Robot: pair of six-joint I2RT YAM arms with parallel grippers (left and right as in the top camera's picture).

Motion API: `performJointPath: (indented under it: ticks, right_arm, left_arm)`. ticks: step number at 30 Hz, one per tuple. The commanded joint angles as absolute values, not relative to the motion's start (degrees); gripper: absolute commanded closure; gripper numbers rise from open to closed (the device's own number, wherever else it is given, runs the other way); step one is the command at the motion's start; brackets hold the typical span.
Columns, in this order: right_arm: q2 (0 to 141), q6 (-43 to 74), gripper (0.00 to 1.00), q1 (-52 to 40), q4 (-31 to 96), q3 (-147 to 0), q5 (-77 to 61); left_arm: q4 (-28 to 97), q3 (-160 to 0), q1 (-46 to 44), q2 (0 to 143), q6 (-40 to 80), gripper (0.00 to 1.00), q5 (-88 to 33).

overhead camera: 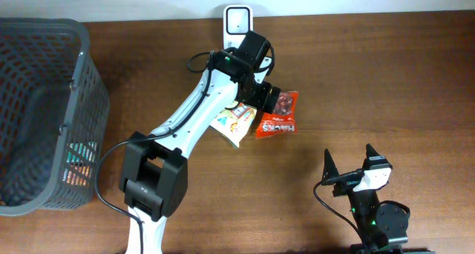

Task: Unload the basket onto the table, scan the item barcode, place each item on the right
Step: 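Grasp a yellow chip bag with the left gripper, place beside red bag, then grasp a green tissue pack with the left gripper, drop on pile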

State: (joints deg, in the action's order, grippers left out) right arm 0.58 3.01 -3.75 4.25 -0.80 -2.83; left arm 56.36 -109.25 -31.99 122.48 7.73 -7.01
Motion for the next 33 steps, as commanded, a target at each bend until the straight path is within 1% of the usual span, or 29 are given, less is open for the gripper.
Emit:
performJointPath:
  ticks: [1, 3, 5, 6, 7, 8, 9, 11, 12, 15, 16, 19, 20, 23, 25, 28, 29, 30, 31, 33]
  right_arm:
    - [0.21, 3.27, 0.02, -4.12, 4.29, -0.32, -2.55]
    - [0.21, 3.27, 0.02, -4.12, 4.32, -0.32, -2.55]
    - [0.21, 3.29, 0.02, -4.12, 4.29, -0.32, -2.55]
    - [0.21, 3.27, 0.02, -4.12, 4.29, -0.32, -2.55]
    - [0.21, 3.27, 0.02, -4.12, 4.29, -0.32, -2.55]
    - [0.21, 3.27, 0.02, -4.12, 4.32, -0.32, -2.55]
    - [0.21, 3.27, 0.02, -4.12, 4.32, -0.32, -2.55]
    - [0.21, 3.29, 0.02, -4.12, 4.29, -0.32, -2.55]
    - [0.21, 3.29, 0.02, -4.12, 4.32, -0.32, -2.55]
    - [0.21, 3.29, 0.02, -4.12, 4.29, -0.32, -2.55]
    - [0.21, 3.27, 0.02, -4.12, 4.32, -0.32, -2.55]
    - [0.21, 3.27, 0.02, -4.12, 4.29, -0.32, -2.55]
    - [0.21, 3.27, 0.02, -4.12, 4.29, -0.32, -2.55]
    - [0.21, 3.29, 0.02, -4.12, 4.32, -0.32, -2.55]
    - [0.21, 3.27, 0.02, -4.12, 4.32, -0.32, -2.55]
    - [0.21, 3.27, 0.02, -4.12, 4.32, -0.32, -2.55]
    - [0.21, 3.27, 0.02, -4.12, 4.29, -0.32, -2.55]
    - [0.21, 3.29, 0.02, -4.12, 4.29, -0.32, -2.55]
    - [0.21, 3.29, 0.02, -4.12, 4.29, -0.32, -2.55]
    - [0.21, 3.27, 0.02, -4.12, 4.29, -0.32, -2.55]
  left_arm:
    - [61.3, -117.73, -31.68, 121.51, 7.66, 0.01, -6.57]
    - [67.35, -126.26, -30.35, 120.7, 7.66, 0.01, -6.55]
    - [76.55, -138.56, -27.22, 119.35, 7.64, 0.01, -6.04]
    - [80.86, -144.55, -24.95, 118.37, 7.64, 0.01, -2.07]
    - [86.83, -151.72, -20.88, 116.42, 7.68, 0.01, 8.21]
    - [90.41, -155.2, -17.47, 114.72, 7.68, 0.01, 11.97]
    - [92.55, -157.18, -13.3, 112.25, 7.84, 0.01, 12.23]
    - [92.75, -157.29, -4.21, 107.53, 8.19, 0.01, 12.27]
    - [94.5, -157.29, 1.98, 105.89, 9.45, 0.01, 12.29]
    - [96.71, -155.92, 14.02, 105.41, 14.02, 0.01, 12.08]
    - [96.71, -152.33, 19.49, 105.41, 17.87, 0.01, 12.05]
    - [96.51, -141.49, 27.75, 105.41, 23.9, 0.01, 12.01]
    - [94.94, -134.52, 29.98, 105.41, 24.47, 0.01, 11.62]
    - [86.52, -118.65, 31.2, 105.41, 25.08, 0.01, 10.22]
    - [80.71, -108.42, 31.2, 105.41, 27.81, 0.01, 7.7]
    - [72.44, -98.17, 31.2, 105.41, 27.86, 0.01, 5.32]
    - [68.73, -93.51, 31.31, 105.41, 30.3, 0.01, 5.39]
    - [67.09, -89.8, 31.66, 105.41, 34.79, 0.01, 5.39]
    - [65.21, -86.72, 31.77, 105.41, 36.69, 0.01, 5.34]
    - [63.44, -82.19, 31.62, 105.41, 36.71, 0.01, 4.45]
